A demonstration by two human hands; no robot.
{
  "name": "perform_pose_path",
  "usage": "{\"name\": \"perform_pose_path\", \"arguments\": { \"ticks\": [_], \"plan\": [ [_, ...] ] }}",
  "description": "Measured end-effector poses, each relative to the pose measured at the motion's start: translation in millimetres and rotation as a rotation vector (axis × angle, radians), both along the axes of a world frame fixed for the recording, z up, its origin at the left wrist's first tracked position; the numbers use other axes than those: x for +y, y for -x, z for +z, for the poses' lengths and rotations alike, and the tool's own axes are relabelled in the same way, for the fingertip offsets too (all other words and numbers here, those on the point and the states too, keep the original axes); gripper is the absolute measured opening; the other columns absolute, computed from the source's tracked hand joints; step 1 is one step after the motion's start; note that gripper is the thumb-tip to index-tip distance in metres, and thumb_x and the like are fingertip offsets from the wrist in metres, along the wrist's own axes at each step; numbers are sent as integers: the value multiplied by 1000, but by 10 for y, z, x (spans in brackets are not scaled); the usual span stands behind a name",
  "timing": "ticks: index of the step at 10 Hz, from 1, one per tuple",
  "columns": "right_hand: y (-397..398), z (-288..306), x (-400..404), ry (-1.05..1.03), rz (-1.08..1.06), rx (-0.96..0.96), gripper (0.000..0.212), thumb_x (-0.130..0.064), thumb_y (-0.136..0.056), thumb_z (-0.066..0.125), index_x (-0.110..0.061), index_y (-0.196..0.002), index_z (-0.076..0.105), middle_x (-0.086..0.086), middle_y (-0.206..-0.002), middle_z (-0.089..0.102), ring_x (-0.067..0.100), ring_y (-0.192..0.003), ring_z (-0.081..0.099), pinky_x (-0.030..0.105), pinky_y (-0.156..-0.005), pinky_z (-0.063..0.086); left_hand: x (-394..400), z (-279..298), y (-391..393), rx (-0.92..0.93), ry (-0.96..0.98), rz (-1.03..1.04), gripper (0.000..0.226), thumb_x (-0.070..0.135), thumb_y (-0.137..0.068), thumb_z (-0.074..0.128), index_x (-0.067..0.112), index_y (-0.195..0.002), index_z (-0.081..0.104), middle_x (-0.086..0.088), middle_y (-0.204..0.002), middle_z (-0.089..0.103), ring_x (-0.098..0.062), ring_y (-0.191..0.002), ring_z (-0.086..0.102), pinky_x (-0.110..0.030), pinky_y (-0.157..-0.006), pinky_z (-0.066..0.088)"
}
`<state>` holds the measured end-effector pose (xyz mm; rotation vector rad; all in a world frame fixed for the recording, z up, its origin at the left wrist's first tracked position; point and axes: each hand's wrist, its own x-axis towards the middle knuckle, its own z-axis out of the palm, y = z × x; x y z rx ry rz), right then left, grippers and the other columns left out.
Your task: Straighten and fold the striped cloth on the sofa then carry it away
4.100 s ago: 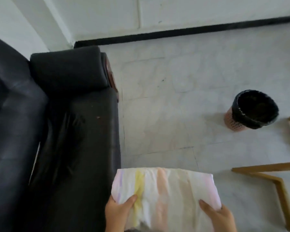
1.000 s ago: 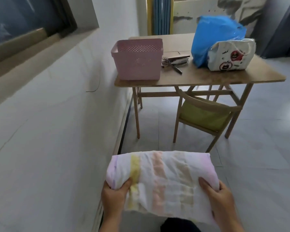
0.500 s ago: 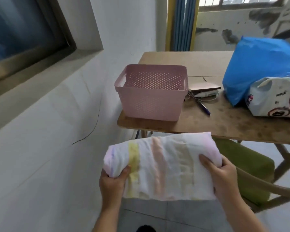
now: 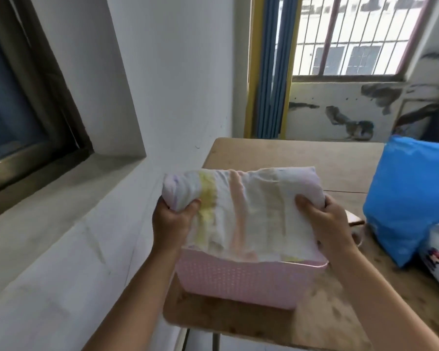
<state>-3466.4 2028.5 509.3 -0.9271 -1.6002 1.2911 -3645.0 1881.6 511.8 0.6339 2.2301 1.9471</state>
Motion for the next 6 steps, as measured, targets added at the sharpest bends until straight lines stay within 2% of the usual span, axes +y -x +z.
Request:
{"name": "perform_pose_path", "arguments": {
  "ticks": [1,2,3,4,5,6],
  "plan": [
    [411,-200,341,29,45,-190,12,-22,-78,60,-13,-70,58,16,-79,60,26,-73,54,38,-67,44,447,-76,304,-22,180,-110,42,1,-76,62,-4,-116,48,-17,-110,57,-31,-105,54,-26,-76,38],
    [671,-457,597,135,69,-329,25,-21,-71,55,-1,-83,62,17,-84,63,28,-81,59,37,-72,47,753,-303,534,-111,312,-291,55,4,-72,62,-4,-123,44,-17,-115,56,-32,-106,55,-34,-89,46],
    [785,-685,827,246,71,-441,25,-8,-73,57,5,-93,62,23,-101,65,35,-94,62,45,-84,54,878,-501,652,-216,404,-333,54,3,-74,62,-2,-124,43,-22,-120,56,-37,-109,55,-43,-96,46],
    [760,-842,942,239,88,-672,24,-13,-78,57,5,-92,62,15,-92,66,33,-93,63,37,-75,51,888,-687,674,-247,567,-298,48,7,-77,62,-4,-119,44,-23,-122,54,-35,-110,54,-35,-89,46],
    [632,-857,918,116,149,-1118,27,-21,-83,53,-6,-60,51,1,-60,49,19,-61,52,25,-50,36,839,-743,688,-116,759,-164,59,17,-74,65,-1,-123,38,-21,-126,51,-36,-114,51,-38,-92,46],
    [555,-928,975,46,161,-1153,35,-20,-82,52,-11,-51,37,0,-53,41,14,-48,38,25,-44,26,830,-722,681,31,729,-148,48,20,-78,61,1,-120,47,-21,-123,56,-35,-111,53,-38,-93,45]
  ]
}}
